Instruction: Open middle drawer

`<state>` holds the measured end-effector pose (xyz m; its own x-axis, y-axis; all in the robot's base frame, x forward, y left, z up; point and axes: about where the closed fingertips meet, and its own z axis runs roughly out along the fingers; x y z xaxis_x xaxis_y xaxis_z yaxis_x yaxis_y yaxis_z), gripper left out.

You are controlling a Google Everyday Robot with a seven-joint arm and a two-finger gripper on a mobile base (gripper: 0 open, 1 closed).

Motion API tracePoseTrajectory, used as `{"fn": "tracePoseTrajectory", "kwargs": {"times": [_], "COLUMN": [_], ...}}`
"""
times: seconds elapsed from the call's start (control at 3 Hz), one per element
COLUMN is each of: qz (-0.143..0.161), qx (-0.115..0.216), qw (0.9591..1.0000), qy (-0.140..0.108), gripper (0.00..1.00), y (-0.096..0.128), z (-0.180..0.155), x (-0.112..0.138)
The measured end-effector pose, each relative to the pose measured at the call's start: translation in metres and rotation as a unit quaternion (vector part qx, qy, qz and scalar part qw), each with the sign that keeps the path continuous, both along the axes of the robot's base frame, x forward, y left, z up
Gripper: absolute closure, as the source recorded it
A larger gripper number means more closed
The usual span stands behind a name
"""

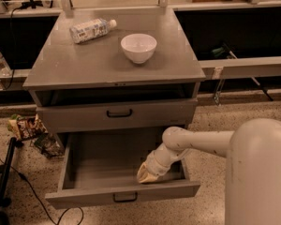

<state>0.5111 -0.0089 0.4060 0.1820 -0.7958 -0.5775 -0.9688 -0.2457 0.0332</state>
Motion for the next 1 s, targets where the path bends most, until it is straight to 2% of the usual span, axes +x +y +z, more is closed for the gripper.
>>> {"fn": "tracePoseTrajectory", "kwargs": {"times": [0.33,0.67,1.0], "qz": [0.008,-0.002,-0.044], "qx": [0.003,0.023,0.038], "qw": [0.9987,0.9967,0.9981], "qy": [0.051,0.078,0.022], "gripper": [1.0,1.0,1.0], "y": [-0.004,-0.008,-0.026], "z": [0.007,0.021,0.049], "x": [-0.032,-0.053,-0.04]}}
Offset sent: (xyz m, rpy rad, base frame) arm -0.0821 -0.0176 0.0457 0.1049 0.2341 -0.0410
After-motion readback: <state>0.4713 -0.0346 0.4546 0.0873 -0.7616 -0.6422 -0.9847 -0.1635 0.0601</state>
